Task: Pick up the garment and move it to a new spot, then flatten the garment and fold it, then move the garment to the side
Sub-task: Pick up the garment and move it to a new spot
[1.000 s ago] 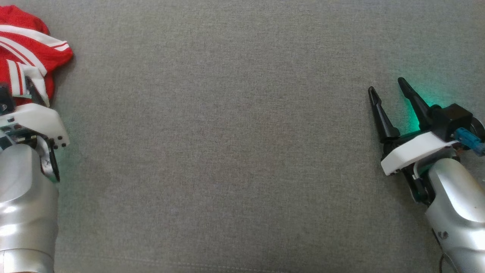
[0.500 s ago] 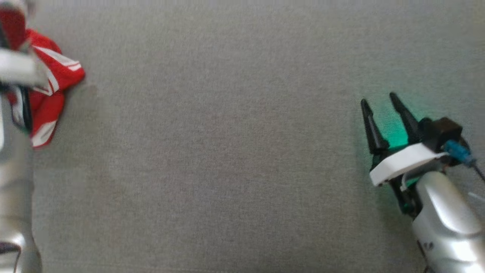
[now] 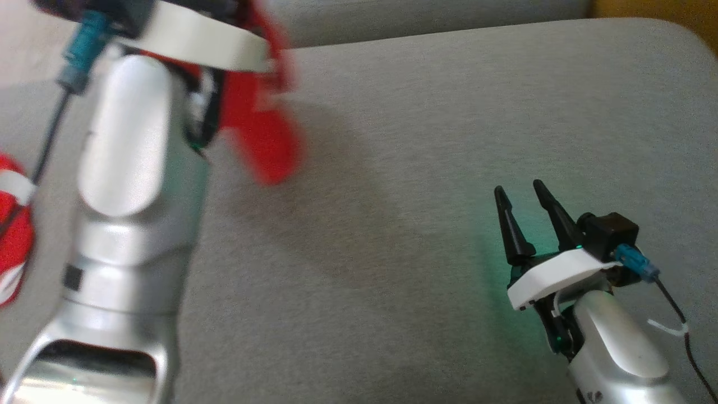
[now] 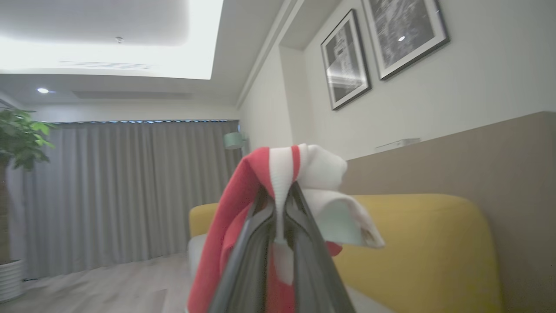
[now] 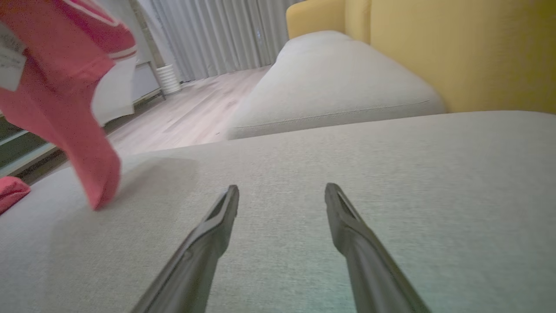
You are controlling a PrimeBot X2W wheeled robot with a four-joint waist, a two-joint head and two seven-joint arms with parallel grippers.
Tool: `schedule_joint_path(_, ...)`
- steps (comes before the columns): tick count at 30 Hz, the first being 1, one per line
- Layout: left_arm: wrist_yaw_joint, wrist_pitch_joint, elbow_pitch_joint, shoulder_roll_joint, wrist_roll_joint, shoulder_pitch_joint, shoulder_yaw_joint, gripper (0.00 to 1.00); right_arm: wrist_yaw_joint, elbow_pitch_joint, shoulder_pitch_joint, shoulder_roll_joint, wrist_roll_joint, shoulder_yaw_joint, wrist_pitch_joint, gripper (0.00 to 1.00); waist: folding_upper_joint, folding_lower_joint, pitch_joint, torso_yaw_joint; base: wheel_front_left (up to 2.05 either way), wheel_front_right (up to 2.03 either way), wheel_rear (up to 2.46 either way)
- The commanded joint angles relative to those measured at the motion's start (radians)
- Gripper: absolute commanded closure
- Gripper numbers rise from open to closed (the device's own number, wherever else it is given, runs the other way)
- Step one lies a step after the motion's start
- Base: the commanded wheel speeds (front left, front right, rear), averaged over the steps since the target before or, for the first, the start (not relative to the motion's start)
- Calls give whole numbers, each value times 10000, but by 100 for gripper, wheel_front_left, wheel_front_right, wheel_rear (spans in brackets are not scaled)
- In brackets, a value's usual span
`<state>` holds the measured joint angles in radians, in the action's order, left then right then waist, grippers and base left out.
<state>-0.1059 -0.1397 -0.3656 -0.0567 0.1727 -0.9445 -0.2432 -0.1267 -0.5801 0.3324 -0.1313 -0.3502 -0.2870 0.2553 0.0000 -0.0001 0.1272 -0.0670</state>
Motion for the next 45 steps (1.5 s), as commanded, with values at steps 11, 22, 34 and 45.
schedule_joint_path(11, 767, -154, 93, 59, 2037, 1381, -1416, 91, -40, 377, 34, 291, -40, -373, 65, 0, 0, 1, -259, -1575, 0, 0, 0)
schedule_joint_path(22, 1828, -1188, -2191, -505, 1821, 4818, -1219, 0, -40, 411, -350, 318, 34, -35, 65, 0, 0, 1, -556, -1016, 0, 0, 0)
schedule_joint_path(34, 2146, -1219, 836, -304, 743, 9071, 627, 0, -40, 498, -988, 481, 222, 628, 65, 0, 0, 1, -832, -206, 0, 0, 0)
schedule_joint_path(45, 1689, -1220, 1105, 24, 216, 9662, 996, 0, -40, 460, -965, 468, 246, 636, 65, 0, 0, 1, -697, -46, 0, 0, 0)
